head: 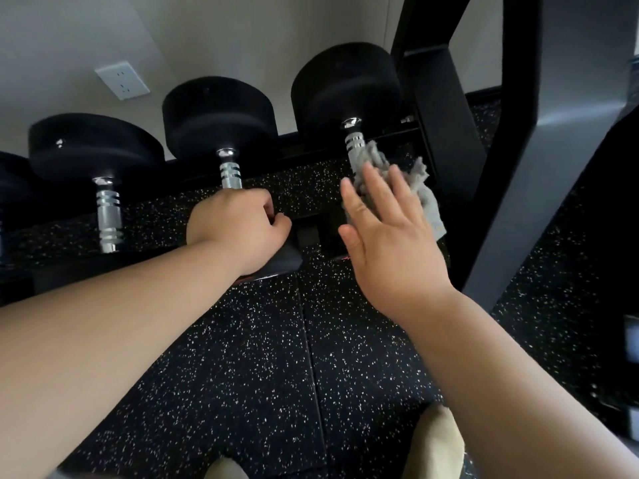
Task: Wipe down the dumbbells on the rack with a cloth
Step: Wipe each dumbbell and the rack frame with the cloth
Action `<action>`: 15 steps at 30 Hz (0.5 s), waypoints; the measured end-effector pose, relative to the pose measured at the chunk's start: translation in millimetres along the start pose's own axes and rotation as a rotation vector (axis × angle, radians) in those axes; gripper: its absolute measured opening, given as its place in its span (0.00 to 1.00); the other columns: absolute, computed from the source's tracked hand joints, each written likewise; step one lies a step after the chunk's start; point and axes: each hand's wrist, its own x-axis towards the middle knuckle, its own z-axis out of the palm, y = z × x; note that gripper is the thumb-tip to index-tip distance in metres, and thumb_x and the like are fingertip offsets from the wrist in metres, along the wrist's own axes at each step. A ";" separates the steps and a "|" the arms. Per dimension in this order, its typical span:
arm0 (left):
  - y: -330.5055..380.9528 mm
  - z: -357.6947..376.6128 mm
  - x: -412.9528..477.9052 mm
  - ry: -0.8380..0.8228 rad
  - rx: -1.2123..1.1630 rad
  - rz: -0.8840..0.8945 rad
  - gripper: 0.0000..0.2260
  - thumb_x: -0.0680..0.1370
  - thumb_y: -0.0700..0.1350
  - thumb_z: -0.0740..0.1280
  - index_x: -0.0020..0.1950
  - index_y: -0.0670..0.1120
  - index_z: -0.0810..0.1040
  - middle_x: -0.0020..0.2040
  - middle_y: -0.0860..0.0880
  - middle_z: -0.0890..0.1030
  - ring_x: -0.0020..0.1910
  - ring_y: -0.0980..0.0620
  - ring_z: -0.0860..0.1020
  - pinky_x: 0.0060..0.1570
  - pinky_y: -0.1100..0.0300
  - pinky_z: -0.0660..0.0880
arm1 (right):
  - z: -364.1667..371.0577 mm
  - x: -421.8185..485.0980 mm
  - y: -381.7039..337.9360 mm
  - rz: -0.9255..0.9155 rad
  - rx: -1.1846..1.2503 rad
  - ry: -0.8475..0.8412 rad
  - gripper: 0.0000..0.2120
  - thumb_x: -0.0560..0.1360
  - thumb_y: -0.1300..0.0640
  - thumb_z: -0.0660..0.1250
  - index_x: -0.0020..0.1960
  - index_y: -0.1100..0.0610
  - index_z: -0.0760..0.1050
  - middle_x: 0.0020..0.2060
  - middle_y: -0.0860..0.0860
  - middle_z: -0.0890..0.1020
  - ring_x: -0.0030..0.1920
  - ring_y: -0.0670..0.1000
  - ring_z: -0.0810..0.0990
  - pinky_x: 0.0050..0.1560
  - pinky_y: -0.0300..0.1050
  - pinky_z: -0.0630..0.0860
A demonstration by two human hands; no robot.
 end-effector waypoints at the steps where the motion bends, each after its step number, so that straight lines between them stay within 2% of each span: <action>1: -0.2 0.0 -0.1 0.002 0.002 0.002 0.13 0.77 0.63 0.63 0.45 0.56 0.80 0.40 0.53 0.78 0.41 0.47 0.77 0.39 0.55 0.69 | 2.2 0.8 -4.0 -0.069 -0.047 -0.005 0.29 0.84 0.52 0.60 0.83 0.49 0.57 0.83 0.51 0.57 0.83 0.60 0.48 0.81 0.62 0.51; 3: 0.1 -0.7 -0.6 0.008 0.004 0.007 0.13 0.77 0.63 0.63 0.45 0.56 0.79 0.41 0.52 0.78 0.41 0.46 0.77 0.39 0.55 0.69 | 7.8 0.3 -17.2 -0.123 -0.029 -0.041 0.37 0.78 0.64 0.60 0.84 0.50 0.53 0.82 0.51 0.59 0.82 0.59 0.51 0.81 0.58 0.49; 5: 0.3 -1.7 -1.0 0.009 0.007 0.003 0.13 0.77 0.64 0.63 0.45 0.56 0.79 0.41 0.52 0.77 0.41 0.47 0.75 0.39 0.55 0.68 | 7.2 2.1 -23.8 -0.129 0.056 -0.053 0.39 0.76 0.67 0.59 0.84 0.51 0.53 0.83 0.52 0.58 0.81 0.58 0.58 0.81 0.53 0.52; 6: 0.0 -1.7 -1.2 0.009 0.005 0.001 0.13 0.77 0.64 0.63 0.45 0.56 0.79 0.40 0.52 0.77 0.41 0.47 0.75 0.39 0.55 0.67 | 3.9 5.0 -21.2 -0.135 0.071 -0.033 0.36 0.77 0.64 0.59 0.84 0.52 0.55 0.82 0.52 0.58 0.80 0.57 0.61 0.80 0.52 0.56; 8: -0.7 -2.3 -2.5 0.007 -0.011 -0.003 0.13 0.77 0.63 0.63 0.46 0.56 0.80 0.39 0.53 0.76 0.41 0.47 0.75 0.39 0.56 0.67 | -4.2 11.9 -6.9 -0.118 0.006 0.018 0.30 0.80 0.53 0.61 0.81 0.53 0.63 0.81 0.52 0.62 0.78 0.56 0.64 0.78 0.54 0.61; 11: -0.2 -3.8 -2.7 -0.002 -0.035 -0.019 0.12 0.77 0.63 0.63 0.46 0.56 0.80 0.41 0.52 0.77 0.41 0.47 0.76 0.39 0.56 0.69 | -7.9 16.4 6.0 -0.024 -0.092 0.011 0.36 0.75 0.37 0.66 0.79 0.52 0.68 0.77 0.52 0.69 0.78 0.55 0.63 0.77 0.56 0.61; 13: -0.6 -3.7 -2.5 0.004 -0.043 -0.018 0.12 0.76 0.63 0.64 0.45 0.56 0.79 0.40 0.53 0.77 0.41 0.47 0.76 0.38 0.56 0.69 | 1.0 15.0 -1.6 -0.016 -0.156 -0.004 0.41 0.73 0.34 0.68 0.79 0.54 0.66 0.77 0.54 0.69 0.79 0.57 0.61 0.79 0.59 0.57; 15: -1.4 -3.2 -3.4 0.016 -0.052 -0.016 0.12 0.77 0.62 0.63 0.44 0.55 0.79 0.40 0.53 0.77 0.41 0.47 0.77 0.38 0.56 0.69 | 9.5 12.2 -12.1 -0.057 -0.232 -0.012 0.41 0.74 0.35 0.69 0.80 0.53 0.65 0.77 0.54 0.68 0.79 0.59 0.60 0.80 0.61 0.53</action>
